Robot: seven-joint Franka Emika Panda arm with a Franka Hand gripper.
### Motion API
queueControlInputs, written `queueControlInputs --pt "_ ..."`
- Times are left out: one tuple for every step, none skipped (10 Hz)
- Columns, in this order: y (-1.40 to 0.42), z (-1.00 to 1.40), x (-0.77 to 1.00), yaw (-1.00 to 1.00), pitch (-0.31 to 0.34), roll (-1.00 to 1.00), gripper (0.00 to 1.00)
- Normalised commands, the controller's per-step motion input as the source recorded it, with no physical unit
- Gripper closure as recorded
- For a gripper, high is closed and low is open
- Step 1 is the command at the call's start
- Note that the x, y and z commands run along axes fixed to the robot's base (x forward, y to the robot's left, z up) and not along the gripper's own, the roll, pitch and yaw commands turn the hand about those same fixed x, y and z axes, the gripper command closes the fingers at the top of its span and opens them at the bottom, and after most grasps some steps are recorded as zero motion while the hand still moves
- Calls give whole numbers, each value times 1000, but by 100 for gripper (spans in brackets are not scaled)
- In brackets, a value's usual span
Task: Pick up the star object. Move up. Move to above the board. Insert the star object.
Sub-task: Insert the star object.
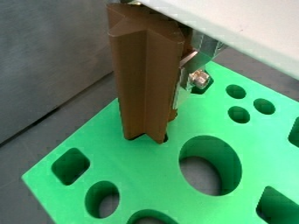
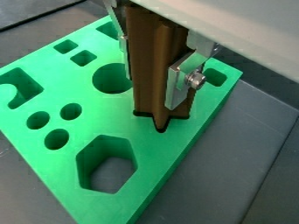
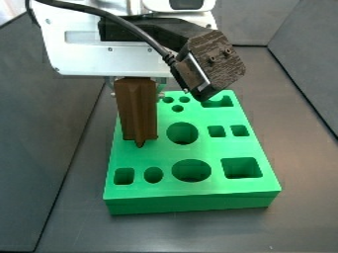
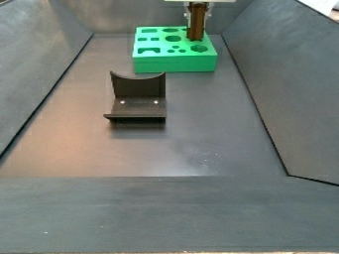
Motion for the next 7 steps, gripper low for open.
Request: queueControlInputs --pt "-86 -697 54 166 -127 96 100" --pt "0 -783 34 277 -79 206 100" --pt "146 -714 0 394 -81 214 100" --pt "231 -671 0 514 -66 210 100" --pt "180 -571 0 449 -56 153 100" --pt "120 -534 0 337 -37 144 100" --pt "0 -491 -306 11 -60 74 100"
